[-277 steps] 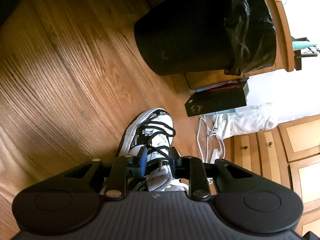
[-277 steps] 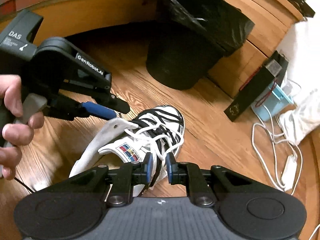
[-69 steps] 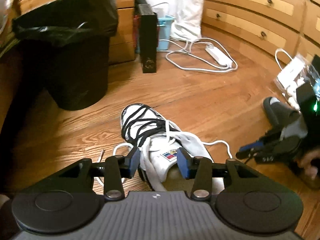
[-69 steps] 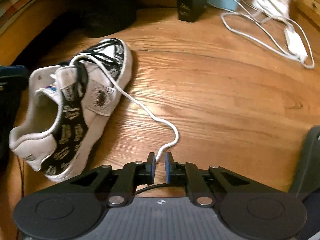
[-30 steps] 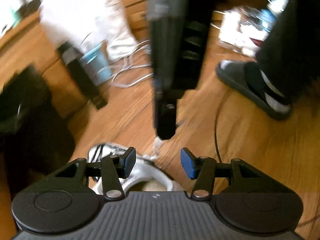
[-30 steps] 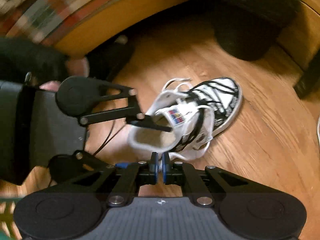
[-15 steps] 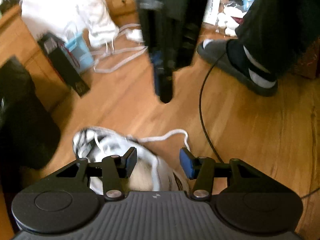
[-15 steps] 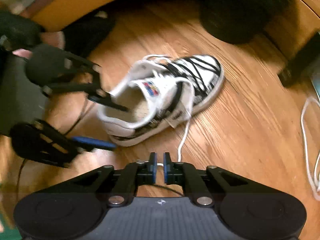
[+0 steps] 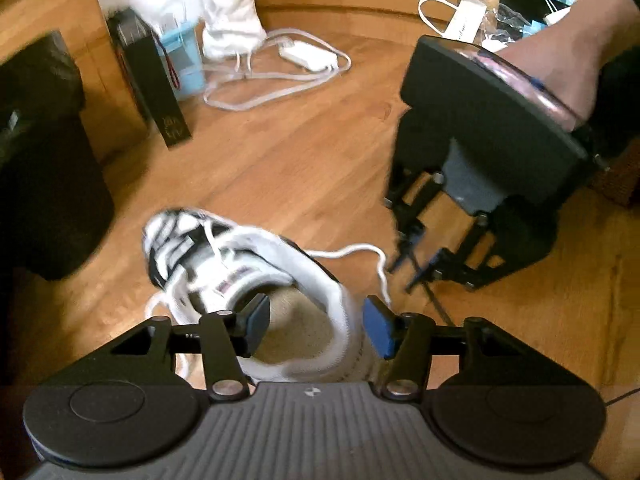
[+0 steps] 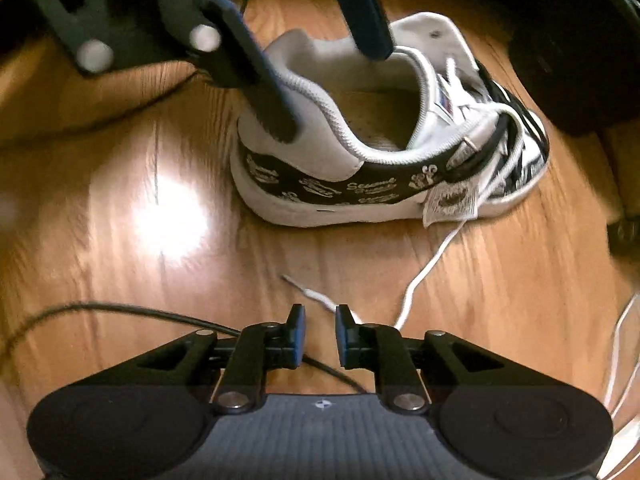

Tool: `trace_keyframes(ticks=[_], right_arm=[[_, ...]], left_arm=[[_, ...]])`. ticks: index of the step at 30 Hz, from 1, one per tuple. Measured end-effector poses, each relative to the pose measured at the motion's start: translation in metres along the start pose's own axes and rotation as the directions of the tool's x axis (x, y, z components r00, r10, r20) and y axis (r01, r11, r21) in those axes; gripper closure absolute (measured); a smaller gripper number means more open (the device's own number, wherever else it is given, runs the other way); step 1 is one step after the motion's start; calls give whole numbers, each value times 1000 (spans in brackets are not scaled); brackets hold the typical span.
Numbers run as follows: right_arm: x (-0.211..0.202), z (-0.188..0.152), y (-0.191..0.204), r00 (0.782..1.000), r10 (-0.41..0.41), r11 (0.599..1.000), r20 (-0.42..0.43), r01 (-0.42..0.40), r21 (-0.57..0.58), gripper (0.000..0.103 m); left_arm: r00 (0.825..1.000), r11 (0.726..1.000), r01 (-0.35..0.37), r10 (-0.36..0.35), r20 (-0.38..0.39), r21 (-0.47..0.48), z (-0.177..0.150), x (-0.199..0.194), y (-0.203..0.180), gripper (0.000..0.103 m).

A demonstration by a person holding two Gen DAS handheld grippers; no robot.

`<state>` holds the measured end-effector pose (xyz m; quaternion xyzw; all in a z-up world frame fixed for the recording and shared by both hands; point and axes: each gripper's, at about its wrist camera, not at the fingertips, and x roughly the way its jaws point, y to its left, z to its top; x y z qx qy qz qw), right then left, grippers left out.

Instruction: Lace up shoes with both hands

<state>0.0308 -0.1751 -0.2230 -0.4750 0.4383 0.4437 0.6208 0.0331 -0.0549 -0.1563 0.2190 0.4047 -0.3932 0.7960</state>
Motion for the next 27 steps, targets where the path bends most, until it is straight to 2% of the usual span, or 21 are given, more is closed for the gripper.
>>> trace_keyframes(ticks=[3, 6, 11, 21, 25, 27], right_arm=[[5, 5, 2, 1000, -6, 994, -11, 5, -111, 84], [11, 12, 3, 999, 25, 982, -41, -32, -187, 84], [13, 26, -2, 998, 48, 973, -46, -57, -225, 85], [17, 37, -33, 988, 134, 972, -82, -147, -185, 85], [17, 40, -47, 979, 188, 976, -84, -196, -91, 98], [16, 41, -54, 977, 201, 979, -78, -203, -23, 98]], left_arm=[[1000, 999, 19, -19, 10, -38, -2, -3, 7, 47], [999, 996, 35, -33, 30, -87, -2, -7, 17, 47], [998, 995, 67, -66, 18, -74, 6, -9, 23, 47], [997, 992, 73, -70, 28, -105, 4, -9, 29, 47], [998, 991, 68, -66, 25, -112, 2, -8, 31, 47], [998, 992, 66, -64, 21, -110, 2, -8, 31, 47]])
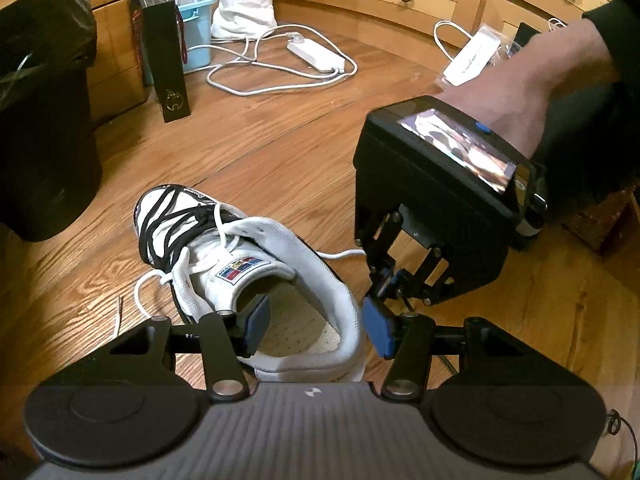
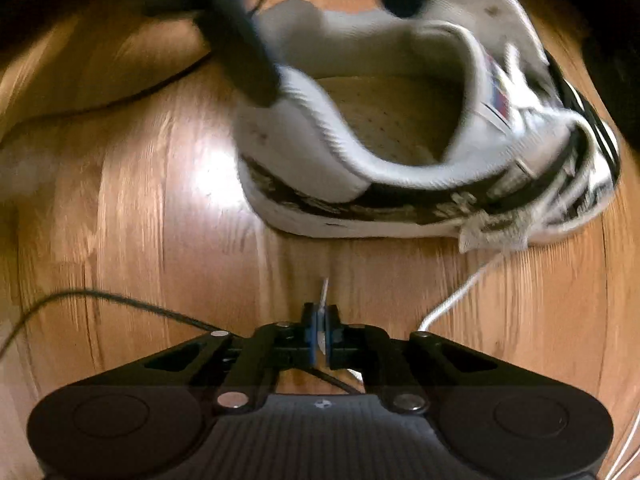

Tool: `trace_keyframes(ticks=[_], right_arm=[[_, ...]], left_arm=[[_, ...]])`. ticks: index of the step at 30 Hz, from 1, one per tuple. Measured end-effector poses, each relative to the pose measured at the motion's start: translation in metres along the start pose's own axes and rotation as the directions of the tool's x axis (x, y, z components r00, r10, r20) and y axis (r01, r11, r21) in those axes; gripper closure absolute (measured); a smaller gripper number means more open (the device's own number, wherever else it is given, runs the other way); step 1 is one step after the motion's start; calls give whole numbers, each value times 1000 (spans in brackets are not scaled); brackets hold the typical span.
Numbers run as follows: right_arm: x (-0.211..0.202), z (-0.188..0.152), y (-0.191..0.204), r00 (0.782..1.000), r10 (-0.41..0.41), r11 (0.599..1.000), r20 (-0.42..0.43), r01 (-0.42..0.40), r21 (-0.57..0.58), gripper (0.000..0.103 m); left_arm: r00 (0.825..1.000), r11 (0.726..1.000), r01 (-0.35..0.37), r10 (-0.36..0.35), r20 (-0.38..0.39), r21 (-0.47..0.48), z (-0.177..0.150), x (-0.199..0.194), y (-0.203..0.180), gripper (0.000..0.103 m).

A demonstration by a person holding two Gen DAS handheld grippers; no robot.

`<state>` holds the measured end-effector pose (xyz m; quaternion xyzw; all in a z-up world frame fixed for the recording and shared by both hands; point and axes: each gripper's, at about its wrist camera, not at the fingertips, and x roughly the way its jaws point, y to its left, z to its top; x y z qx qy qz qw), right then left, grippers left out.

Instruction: Lace up shoes with both hands

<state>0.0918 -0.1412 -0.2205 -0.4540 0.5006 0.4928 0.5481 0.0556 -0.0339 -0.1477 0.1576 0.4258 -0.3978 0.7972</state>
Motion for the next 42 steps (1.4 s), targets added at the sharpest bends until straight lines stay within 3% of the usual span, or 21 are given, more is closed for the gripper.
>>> trace_keyframes(ticks=[5, 7, 10, 16, 20, 24, 26, 30, 32, 34, 35, 38, 42], right_arm=[[-12, -6, -20, 998, 5, 982, 60, -16, 188, 99], [-29, -12, -26, 992, -8, 961, 128, -27, 274, 99], [-63, -23, -35, 963, -46, 898, 267, -77, 432, 99], [-115, -44, -43, 857, -168, 745, 487, -213, 631, 99], [-127, -56, -39, 787, -218, 672, 577, -308, 673, 99], [-147, -70, -33, 713, -244, 599, 658, -423, 680, 99], [-150, -71, -33, 690, -253, 588, 678, -447, 674, 99], [-159, -73, -27, 648, -261, 582, 715, -485, 653, 99], [-159, -70, -28, 636, -255, 578, 728, -503, 642, 99], [-158, -68, -28, 632, -251, 575, 733, -511, 638, 99], [-158, -68, -29, 629, -250, 573, 736, -517, 636, 99], [-158, -70, -28, 603, -259, 555, 754, -546, 628, 99], [-159, -71, -29, 593, -264, 549, 760, -555, 624, 99]], left_arm=[[1000, 1000, -2, 2, 10, -7, 1, -3, 0, 46], [1000, 1000, 5, -5, 20, -22, 1, -4, 1, 46], [999, 999, -3, 4, 39, -41, 0, -3, 1, 46], [994, 996, 2, 8, 108, -89, 2, -8, -1, 46], [988, 996, 12, 2, 153, -93, 11, -20, 2, 46], [971, 991, 2, 29, 238, -131, 21, -35, 7, 50], [960, 985, 11, 39, 278, -174, 23, -40, 12, 55], [948, 976, 26, 45, 316, -214, 23, -43, 18, 56], [946, 979, 20, 47, 320, -203, 24, -40, 18, 58], [943, 980, 12, 55, 327, -200, 27, -38, 17, 77], [941, 980, 6, 62, 333, -199, 27, -39, 17, 80], [934, 977, 20, 57, 352, -211, 29, -41, 19, 83], [930, 979, -20, 93, 356, -204, 31, -44, 18, 82]])
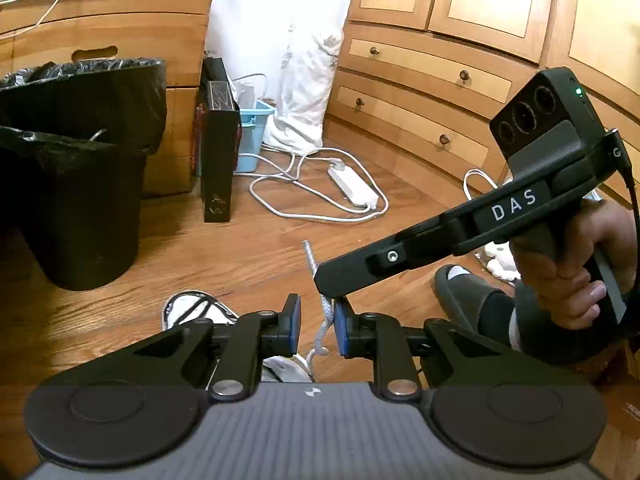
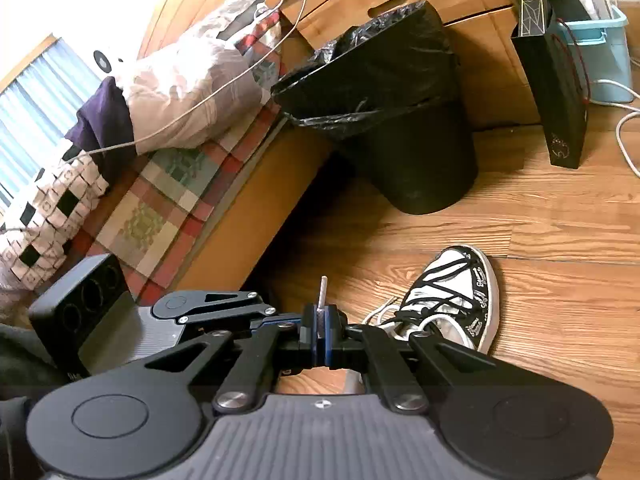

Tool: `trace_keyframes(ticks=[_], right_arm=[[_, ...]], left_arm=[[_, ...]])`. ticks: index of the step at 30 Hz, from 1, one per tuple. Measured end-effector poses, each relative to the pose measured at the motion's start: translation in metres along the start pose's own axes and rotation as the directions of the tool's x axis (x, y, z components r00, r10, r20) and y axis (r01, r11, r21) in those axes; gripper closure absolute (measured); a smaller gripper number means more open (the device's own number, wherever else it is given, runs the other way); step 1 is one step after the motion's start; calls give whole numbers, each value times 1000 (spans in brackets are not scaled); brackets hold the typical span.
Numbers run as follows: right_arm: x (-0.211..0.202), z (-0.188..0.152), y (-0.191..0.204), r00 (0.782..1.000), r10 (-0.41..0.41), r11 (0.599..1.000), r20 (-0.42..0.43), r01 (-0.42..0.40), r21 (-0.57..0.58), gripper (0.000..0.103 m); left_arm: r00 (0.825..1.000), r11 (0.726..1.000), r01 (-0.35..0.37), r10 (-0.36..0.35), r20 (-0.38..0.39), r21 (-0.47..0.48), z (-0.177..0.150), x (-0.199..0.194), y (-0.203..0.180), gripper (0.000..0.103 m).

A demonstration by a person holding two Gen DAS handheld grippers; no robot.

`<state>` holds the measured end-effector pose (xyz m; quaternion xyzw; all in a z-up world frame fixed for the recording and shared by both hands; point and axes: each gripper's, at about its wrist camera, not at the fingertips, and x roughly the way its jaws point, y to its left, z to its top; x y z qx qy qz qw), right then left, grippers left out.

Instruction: Lace up shoes with both hands

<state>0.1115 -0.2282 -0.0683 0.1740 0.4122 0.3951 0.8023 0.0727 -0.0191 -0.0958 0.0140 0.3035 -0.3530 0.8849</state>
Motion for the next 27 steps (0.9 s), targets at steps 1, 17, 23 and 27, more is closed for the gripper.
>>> trace_keyframes(ticks=[1, 17, 23, 27], right_arm=[[0, 0, 0, 1000, 3, 1000, 1, -3, 1, 99], [-4, -9, -8, 998, -37, 998, 58, 34, 55, 92], [-2, -17, -18, 995, -86, 994, 58, 82, 68, 90], [8, -24, -23, 993, -114, 991, 34, 111, 74, 90]], left_arm=[[1000, 1000, -13, 13, 4, 6, 0, -1, -1, 82], [990, 986, -134, 139, -36, 102, -6, -8, 13, 97], [947, 947, -320, 319, -40, -17, -12, -33, 62, 97], [893, 896, -438, 443, -80, 74, -18, -39, 69, 97]])
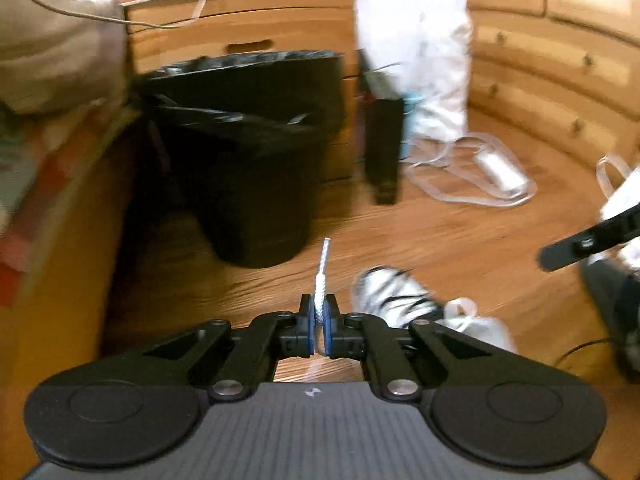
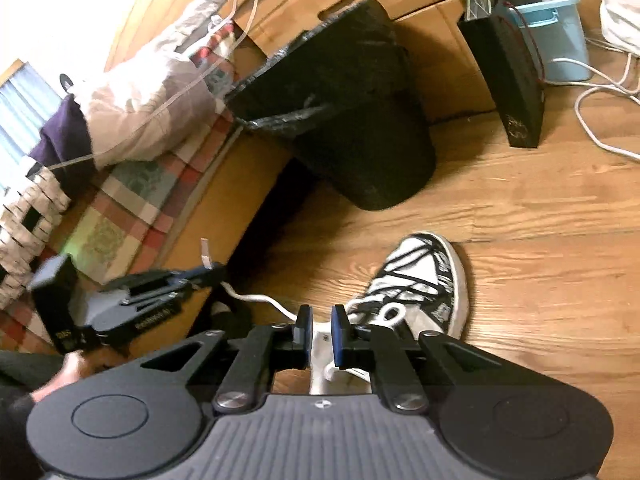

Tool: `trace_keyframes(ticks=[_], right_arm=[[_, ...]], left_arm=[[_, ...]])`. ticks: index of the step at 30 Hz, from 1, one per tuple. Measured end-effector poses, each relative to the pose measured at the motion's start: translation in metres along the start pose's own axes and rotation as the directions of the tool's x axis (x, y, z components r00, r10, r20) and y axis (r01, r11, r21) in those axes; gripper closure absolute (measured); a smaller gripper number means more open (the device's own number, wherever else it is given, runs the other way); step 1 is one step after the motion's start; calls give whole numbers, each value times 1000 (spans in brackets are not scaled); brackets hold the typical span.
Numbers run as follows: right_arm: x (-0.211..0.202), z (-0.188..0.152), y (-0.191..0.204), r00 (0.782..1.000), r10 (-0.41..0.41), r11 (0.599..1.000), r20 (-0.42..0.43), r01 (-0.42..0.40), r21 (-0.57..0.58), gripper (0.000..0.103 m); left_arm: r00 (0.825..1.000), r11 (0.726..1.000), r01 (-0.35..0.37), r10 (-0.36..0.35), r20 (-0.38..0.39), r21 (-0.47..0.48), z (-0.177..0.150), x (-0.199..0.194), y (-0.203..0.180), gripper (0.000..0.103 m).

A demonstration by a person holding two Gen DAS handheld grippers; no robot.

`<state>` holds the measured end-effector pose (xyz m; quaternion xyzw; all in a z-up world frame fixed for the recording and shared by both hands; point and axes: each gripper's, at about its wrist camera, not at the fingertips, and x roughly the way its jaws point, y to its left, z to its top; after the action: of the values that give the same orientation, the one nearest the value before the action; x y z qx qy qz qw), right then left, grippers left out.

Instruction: Lace up shoes with both hands

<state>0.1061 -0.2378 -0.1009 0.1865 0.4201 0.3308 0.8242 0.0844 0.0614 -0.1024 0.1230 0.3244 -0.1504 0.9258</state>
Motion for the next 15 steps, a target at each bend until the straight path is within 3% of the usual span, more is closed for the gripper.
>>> trace_keyframes(ticks=[3, 6, 10, 15], right_arm=[[11, -9, 1, 999, -47, 998, -12, 46, -31, 90], [24, -19, 2, 994, -104, 993, -43, 101, -68, 90], [37, -24, 13, 986, -151, 976, -65, 138, -169, 90], [53, -30, 15, 973, -215, 948, -78, 189, -254, 90]], left_arm=[[997, 990, -49, 56, -46, 133, -2, 4, -19, 97], [993, 956, -56, 84, -87, 287, -12, 9, -49, 97], [989, 933, -29, 79, -128, 359, -28, 17, -72, 97], [989, 841, 21, 63, -137, 540, -32, 27, -125, 97]])
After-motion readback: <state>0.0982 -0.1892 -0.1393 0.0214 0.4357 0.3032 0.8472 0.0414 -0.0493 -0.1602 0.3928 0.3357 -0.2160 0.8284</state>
